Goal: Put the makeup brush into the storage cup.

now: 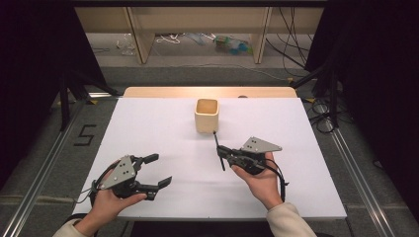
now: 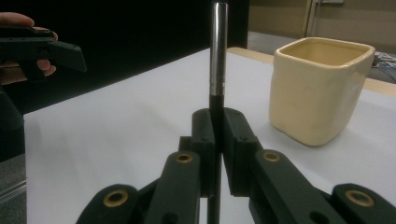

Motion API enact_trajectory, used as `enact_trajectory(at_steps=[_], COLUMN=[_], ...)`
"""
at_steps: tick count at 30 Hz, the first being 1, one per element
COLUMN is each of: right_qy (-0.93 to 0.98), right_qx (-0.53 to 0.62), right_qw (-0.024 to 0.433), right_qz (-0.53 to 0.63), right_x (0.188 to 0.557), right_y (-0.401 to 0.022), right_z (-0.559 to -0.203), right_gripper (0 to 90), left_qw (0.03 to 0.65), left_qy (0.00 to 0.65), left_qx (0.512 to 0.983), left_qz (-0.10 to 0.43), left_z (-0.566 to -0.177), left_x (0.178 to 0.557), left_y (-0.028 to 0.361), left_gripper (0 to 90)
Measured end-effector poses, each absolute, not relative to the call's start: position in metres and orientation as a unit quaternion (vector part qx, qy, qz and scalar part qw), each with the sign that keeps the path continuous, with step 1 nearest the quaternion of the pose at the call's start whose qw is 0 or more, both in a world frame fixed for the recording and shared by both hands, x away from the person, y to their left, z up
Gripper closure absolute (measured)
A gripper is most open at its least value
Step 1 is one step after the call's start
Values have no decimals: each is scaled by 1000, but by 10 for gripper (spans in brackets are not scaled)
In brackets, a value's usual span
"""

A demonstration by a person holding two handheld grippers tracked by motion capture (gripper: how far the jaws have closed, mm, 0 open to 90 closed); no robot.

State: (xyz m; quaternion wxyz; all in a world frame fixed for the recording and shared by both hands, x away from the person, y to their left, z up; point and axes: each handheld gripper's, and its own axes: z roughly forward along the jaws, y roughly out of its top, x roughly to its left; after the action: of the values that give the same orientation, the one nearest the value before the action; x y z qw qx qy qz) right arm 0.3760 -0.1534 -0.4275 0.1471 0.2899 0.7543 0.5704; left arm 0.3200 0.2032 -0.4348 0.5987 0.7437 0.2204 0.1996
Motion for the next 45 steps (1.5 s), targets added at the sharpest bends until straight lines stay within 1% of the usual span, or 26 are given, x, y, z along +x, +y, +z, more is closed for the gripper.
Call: enact_trajectory(at_steps=[30,40,43,45], right_qy=[757,758,762,757], right_qx=[278,274,275,271], right_qw=[140,136,140,133], right_qz=[575,576,570,579], right_x=[374,371,370,370], right_y=[-144,-140,-139,-136], right_z=[-426,-427,-427,-428], right_gripper=[845,845,845,845], left_qw=[603,615,614,615], left_qy=[227,234,230,230], left_qx=[738,730,732,730], left_qz=[199,184,187,187], left_z=[-432,-428,-427,-425], left_x=[321,325,327,328], left_y=[202,193,192,190], left_gripper=[167,167,167,167])
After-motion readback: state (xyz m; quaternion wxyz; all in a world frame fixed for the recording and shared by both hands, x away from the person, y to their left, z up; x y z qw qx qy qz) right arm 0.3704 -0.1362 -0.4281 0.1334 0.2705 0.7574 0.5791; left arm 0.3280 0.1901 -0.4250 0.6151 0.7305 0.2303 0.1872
